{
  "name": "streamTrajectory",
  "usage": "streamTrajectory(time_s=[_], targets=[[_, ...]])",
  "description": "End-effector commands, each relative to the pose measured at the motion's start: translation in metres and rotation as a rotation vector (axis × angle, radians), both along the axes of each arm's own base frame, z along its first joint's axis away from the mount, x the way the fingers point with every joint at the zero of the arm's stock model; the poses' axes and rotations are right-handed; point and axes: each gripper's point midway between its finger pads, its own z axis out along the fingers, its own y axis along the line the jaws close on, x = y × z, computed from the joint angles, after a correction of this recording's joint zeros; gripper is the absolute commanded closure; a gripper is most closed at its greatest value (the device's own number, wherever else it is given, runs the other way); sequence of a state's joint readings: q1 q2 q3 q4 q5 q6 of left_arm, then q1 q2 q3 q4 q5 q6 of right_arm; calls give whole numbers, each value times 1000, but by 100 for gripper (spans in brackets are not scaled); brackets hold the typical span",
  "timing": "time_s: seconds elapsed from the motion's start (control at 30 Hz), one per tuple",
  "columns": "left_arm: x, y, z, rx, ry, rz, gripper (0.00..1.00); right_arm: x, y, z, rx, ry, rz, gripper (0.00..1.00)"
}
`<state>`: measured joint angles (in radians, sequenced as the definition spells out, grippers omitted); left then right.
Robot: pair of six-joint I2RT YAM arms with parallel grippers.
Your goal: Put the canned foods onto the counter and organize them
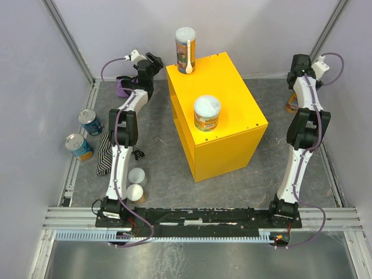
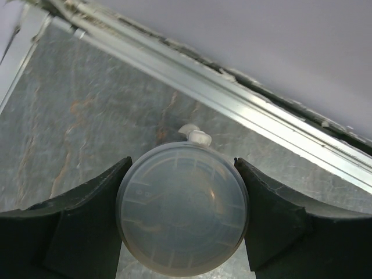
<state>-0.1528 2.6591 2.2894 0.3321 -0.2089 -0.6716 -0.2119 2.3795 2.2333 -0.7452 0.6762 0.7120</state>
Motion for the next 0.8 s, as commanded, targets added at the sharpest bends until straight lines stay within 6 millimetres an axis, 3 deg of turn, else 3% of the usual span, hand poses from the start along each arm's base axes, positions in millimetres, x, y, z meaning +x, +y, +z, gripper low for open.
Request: streamTrajectory(time_s=[0.0, 0.13, 0.3, 0.53, 0.77], targets=[[-14, 6, 103, -7, -172, 27, 30, 23, 50, 2, 101, -52, 173, 84], [-22, 10, 113, -2, -175, 42, 30, 21, 74, 1, 108, -21, 282, 89], [-32, 14, 123, -7, -180, 54, 30, 19, 86, 12, 111, -9, 391, 97], [-41, 19, 138, -24, -203, 105, 31, 26, 101, 47, 108, -55, 537, 99], [-46, 26, 138, -36, -209, 137, 31, 27, 112, 96, 78, -128, 612, 99]])
